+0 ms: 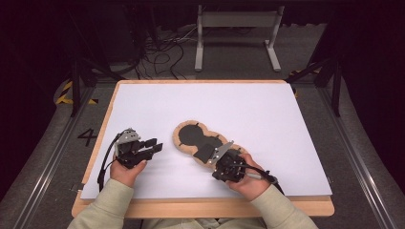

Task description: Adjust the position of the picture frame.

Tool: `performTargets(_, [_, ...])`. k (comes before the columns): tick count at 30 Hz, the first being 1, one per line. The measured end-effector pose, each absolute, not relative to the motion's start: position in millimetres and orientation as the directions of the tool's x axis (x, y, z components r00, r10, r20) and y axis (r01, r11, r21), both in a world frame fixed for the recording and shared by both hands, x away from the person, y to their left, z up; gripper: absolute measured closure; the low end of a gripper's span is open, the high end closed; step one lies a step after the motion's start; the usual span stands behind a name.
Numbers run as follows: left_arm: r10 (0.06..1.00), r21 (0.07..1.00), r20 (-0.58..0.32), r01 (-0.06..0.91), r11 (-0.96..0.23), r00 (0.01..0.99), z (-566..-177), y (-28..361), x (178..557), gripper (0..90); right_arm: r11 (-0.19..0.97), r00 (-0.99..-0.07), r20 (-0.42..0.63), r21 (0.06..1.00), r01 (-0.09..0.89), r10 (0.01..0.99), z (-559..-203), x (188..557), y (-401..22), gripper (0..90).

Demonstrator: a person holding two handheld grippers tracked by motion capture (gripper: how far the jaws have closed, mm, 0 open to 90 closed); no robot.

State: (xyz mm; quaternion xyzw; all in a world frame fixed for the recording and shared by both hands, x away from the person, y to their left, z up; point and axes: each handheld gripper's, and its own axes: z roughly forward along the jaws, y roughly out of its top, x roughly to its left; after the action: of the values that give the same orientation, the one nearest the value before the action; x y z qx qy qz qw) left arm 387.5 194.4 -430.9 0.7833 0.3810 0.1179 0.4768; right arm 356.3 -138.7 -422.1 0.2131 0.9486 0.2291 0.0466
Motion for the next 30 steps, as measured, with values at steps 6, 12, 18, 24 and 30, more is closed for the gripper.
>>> performTargets(6, [0.705,0.832,-0.186,0.491,-0.257,0.684,-431.1,191.1,390.0,63.5,0.775,-0.875,0.014,0.458,0.436,0.484,-421.2,362.9,-160.7,90.0])
performTargets(12, [0.744,0.823,-0.116,0.483,-0.299,0.658,-427.8,182.6,394.0,63.4,0.750,-0.845,-0.002,0.461,0.474,0.535,-421.0,369.5,-178.3,90.0])
performTargets(18, [0.742,0.819,-0.100,0.478,-0.316,0.663,-424.1,174.8,396.9,64.0,0.738,-0.816,-0.051,0.462,0.492,0.576,-422.1,374.7,-190.9,90.0])
performTargets(24, [0.733,0.811,-0.121,0.492,-0.315,0.669,-426.1,175.5,400.9,64.9,0.727,-0.791,-0.084,0.464,0.507,0.606,-422.6,378.2,-199.0,90.0])
performTargets(30, [0.734,0.810,-0.144,0.506,-0.298,0.664,-427.5,178.6,402.4,65.3,0.623,-0.720,-0.069,0.562,0.543,0.690,-400.8,384.1,-222.9,90.0])
